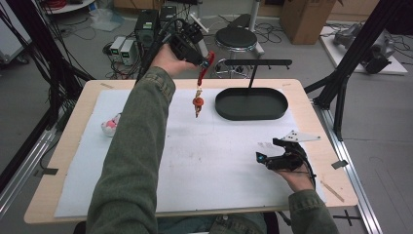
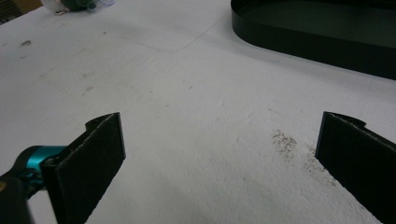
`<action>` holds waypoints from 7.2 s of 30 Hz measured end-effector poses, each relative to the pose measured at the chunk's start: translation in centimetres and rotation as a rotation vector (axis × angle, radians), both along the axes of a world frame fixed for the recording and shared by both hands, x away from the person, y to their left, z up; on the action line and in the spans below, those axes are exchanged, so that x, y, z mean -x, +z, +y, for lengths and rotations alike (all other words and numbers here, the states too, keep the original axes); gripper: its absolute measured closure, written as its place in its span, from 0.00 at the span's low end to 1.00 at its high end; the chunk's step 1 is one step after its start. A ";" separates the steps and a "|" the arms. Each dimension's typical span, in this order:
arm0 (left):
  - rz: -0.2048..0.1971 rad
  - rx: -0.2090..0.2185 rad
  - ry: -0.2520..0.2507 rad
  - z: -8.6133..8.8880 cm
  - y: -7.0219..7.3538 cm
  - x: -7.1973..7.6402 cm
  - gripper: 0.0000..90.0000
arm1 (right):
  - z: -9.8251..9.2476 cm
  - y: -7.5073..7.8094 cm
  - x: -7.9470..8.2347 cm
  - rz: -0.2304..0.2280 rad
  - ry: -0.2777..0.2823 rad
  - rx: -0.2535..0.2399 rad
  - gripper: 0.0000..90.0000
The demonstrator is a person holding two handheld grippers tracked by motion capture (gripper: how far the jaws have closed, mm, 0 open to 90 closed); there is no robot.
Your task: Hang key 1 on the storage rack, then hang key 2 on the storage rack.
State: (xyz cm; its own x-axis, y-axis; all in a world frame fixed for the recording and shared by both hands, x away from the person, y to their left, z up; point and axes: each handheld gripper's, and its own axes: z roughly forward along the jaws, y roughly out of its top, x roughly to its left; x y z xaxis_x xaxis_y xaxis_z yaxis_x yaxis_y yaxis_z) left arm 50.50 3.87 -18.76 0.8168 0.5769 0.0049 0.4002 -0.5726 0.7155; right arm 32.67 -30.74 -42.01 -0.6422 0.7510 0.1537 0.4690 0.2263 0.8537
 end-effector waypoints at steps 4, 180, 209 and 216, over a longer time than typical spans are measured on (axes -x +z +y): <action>0.001 0.020 0.012 -0.5 0.0 -0.4 0.85 | -0.2 0.0 0.1 0.009 -0.006 0.001 0.01; -0.023 0.065 0.278 16.0 -12.0 3.6 0.02 | -0.1 -0.5 -0.1 -0.010 -0.005 0.047 0.01; 0.107 -0.132 0.407 26.7 -20.9 5.4 0.04 | 0.3 -0.9 0.0 0.014 -0.016 0.099 0.01; 0.146 -0.100 0.436 28.3 -21.6 5.5 0.04 | 0.7 -1.1 -0.2 0.024 -0.007 0.110 0.01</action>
State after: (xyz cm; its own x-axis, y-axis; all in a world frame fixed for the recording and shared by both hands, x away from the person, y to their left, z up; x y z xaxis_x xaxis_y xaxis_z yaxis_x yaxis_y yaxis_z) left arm 45.00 32.12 -40.33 0.4945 0.8690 -0.0183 0.7109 -0.3923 0.5837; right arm 32.84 -30.09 -43.08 -0.6341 0.7685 0.0853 0.4912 0.3151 0.8121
